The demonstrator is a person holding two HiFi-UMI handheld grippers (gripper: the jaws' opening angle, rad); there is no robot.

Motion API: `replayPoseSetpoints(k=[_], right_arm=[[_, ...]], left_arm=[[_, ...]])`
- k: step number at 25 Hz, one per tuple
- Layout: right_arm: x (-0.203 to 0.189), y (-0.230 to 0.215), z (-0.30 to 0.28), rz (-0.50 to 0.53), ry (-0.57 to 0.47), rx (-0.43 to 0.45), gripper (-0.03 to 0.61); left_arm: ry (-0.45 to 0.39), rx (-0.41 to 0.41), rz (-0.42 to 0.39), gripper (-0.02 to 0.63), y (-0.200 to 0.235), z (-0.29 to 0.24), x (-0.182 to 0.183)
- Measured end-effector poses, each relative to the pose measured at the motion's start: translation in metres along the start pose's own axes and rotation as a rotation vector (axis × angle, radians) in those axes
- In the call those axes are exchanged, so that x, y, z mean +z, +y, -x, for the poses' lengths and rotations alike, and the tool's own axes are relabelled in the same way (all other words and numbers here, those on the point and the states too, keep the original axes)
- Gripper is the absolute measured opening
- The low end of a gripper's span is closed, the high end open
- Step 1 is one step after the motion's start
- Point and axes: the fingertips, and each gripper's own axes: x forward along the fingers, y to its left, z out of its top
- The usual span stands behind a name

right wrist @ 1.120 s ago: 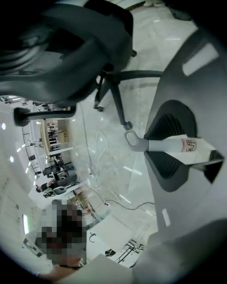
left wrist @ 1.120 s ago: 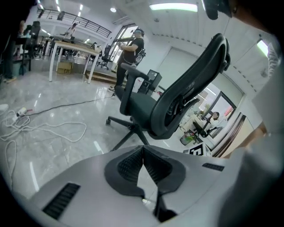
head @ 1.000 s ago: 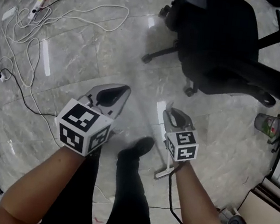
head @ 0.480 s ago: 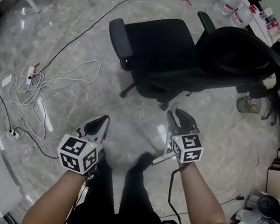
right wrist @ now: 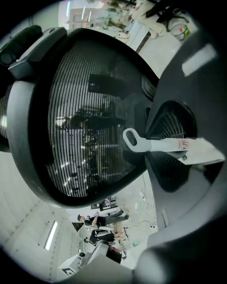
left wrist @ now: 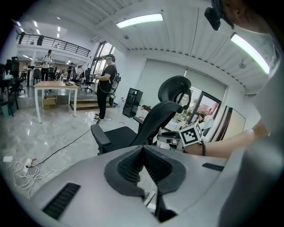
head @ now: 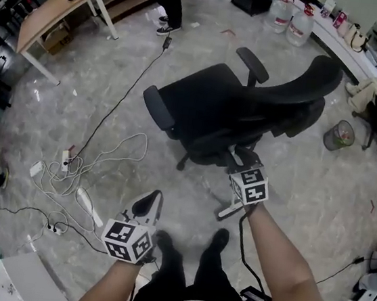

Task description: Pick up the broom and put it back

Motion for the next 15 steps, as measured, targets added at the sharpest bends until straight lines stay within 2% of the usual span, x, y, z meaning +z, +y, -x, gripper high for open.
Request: replayPoseSetpoints(k=[4, 6, 8, 15], right_arm=[[-0.001, -0.005, -0.01, -0.018, 0.04, 0.019, 0.095], [0.002, -0.009, -0.013, -0.02, 0.059, 0.032, 0.167], [0.009, -0.014, -0.009, -0.017, 0.053, 0.039, 0.173], [0.046, -0.02, 0.071, -0.029, -0.032, 0.056, 0.172]], left_arm=[[-0.008, 0.027, 0.003, 0.008, -0.008, 0.007, 0.006], [-0.017, 0.033, 0.006, 0.008, -0.016, 0.007, 0.009], [-0.023, 0.034, 0.006, 0.008, -0.025, 0.005, 0.013], [-0.058, 0.026, -0.018, 0.008, -0.066, 0.008, 0.042]])
